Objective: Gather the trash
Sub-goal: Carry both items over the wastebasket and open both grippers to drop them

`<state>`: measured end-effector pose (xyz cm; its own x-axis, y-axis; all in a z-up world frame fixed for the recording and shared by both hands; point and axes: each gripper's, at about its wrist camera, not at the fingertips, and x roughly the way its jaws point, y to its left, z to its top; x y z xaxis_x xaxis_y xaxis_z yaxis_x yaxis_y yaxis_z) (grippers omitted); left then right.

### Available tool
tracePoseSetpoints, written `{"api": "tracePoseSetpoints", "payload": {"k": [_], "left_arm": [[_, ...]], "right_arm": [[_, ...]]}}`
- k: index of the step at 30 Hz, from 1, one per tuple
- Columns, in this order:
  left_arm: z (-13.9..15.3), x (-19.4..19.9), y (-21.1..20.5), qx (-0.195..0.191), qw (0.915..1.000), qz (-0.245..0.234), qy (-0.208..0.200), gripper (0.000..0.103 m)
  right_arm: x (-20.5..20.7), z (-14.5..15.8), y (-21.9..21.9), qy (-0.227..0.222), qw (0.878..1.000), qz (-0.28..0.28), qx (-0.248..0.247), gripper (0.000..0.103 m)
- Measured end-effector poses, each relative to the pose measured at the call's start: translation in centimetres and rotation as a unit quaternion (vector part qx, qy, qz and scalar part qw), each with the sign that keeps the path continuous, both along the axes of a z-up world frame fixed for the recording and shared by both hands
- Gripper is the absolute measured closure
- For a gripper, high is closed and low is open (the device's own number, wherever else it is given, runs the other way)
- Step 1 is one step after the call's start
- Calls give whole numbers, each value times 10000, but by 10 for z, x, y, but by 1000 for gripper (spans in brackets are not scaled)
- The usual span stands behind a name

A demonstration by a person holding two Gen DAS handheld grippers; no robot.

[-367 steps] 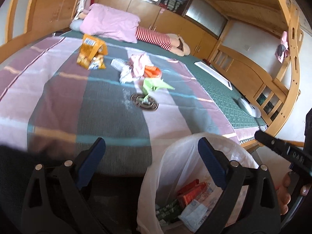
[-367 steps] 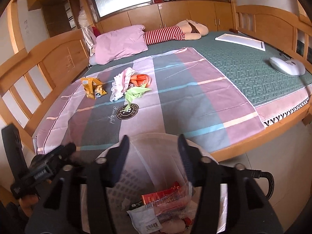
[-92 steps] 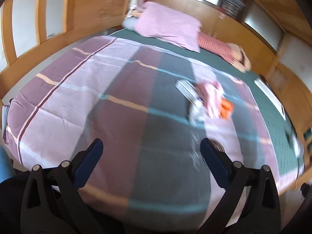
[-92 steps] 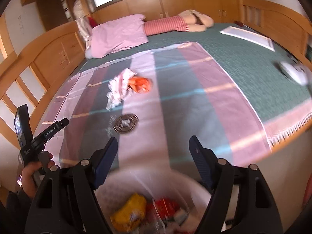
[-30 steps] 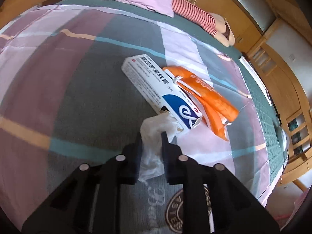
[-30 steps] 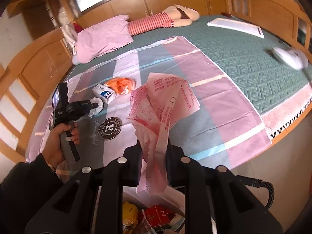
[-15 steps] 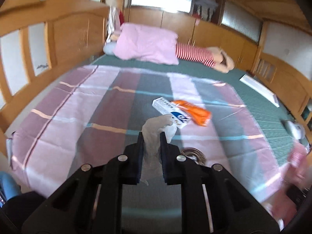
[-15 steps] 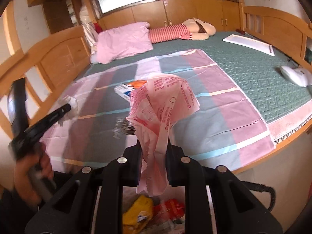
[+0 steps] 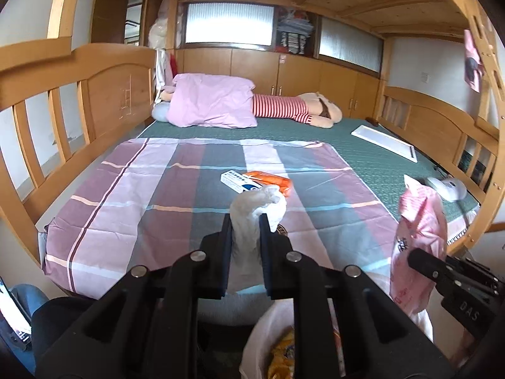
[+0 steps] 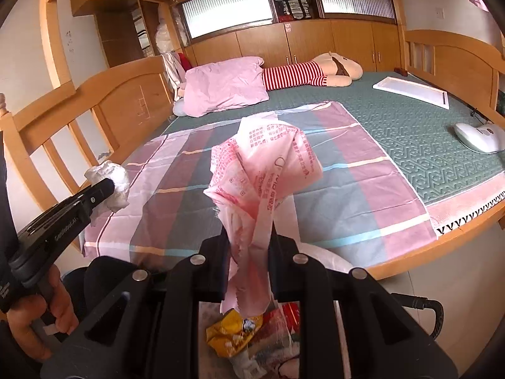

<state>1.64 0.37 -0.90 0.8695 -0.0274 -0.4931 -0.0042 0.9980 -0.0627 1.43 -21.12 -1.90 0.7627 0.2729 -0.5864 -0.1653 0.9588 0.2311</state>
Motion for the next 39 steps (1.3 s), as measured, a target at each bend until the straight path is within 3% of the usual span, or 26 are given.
{"api": "tracePoseSetpoints", "payload": {"k": [5, 10, 29, 32, 34, 38, 39], "left_arm": [[-3, -19, -11, 107, 9998, -106, -98, 86], [-17, -18, -17, 55, 9996, -223, 146, 86], [-28, -16, -11, -58, 9992, -172, 347, 86], [-30, -16, -11, -62, 9992, -176, 367, 86], [-30, -16, -11, -65, 9991, -189, 377, 86], [-35, -15, -13, -86, 9987, -215, 450, 86], [-36, -14, -13, -92, 9986, -220, 473, 86]], "right_arm": [[-12, -8, -3, 67, 9997, 89, -208, 82], [-11, -23, -14, 374, 9993, -27, -82, 82], [-11, -61, -5, 1054, 9942, 31, -232, 82], [-12, -75, -3, 1327, 9903, 119, -386, 81], [-13, -85, -2, 1495, 9871, 140, -557, 77], [-14, -99, -9, 1834, 9818, 74, -488, 45], [-13, -96, -15, 1833, 9824, -11, -359, 43]]}}
